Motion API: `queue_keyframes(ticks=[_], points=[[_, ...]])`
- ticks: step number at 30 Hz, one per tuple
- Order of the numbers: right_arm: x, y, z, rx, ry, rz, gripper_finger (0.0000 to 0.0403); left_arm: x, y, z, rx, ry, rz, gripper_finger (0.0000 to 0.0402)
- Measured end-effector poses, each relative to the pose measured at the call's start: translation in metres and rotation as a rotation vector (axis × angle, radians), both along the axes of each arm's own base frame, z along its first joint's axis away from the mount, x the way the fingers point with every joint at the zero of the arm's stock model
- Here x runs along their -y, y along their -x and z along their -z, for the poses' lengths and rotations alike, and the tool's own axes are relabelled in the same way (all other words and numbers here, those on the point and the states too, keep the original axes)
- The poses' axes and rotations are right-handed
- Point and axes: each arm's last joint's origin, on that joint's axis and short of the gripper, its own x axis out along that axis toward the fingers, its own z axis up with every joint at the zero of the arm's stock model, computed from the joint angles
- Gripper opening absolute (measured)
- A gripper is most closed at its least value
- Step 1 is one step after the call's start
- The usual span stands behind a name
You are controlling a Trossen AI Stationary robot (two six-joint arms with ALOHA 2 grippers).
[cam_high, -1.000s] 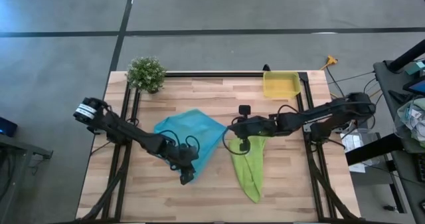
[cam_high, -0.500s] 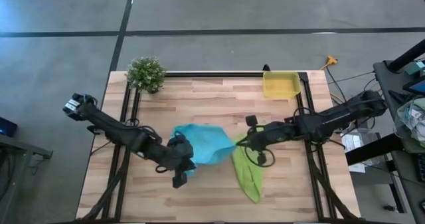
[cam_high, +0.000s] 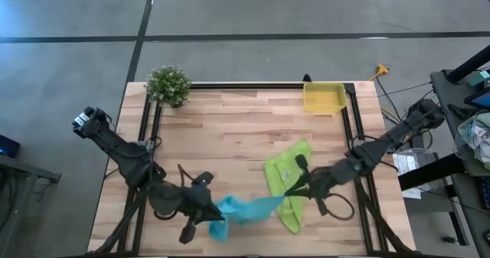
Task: Roll microfiber towels into tight, uniform cylinder then place into a basket
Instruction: Fold the blue microfiber towel
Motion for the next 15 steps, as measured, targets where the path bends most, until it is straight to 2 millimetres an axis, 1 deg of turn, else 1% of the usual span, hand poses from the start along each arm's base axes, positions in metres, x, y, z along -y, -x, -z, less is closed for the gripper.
queue_keyframes(ticks=[4, 8, 12, 15], points=[[-0.016, 0.013, -0.007, 0.120, 0.084, 0.184, 0.0009, 0.008, 0.007, 0.002, 0.013, -0.037, -0.029, 0.0000], [-0.034, 0.019, -0.011, 0.230, 0.162, 0.321, 0.0009, 0.009, 0.011, 0.001, 0.052, -0.138, -0.070, 0.0000], [-0.045, 0.013, -0.010, 0.302, 0.211, 0.375, 0.0009, 0.005, 0.015, -0.007, 0.099, -0.243, -0.086, 0.0000], [-0.048, 0.006, -0.008, 0.341, 0.249, 0.394, 0.0009, 0.000, 0.018, -0.012, 0.136, -0.314, -0.100, 0.0000]])
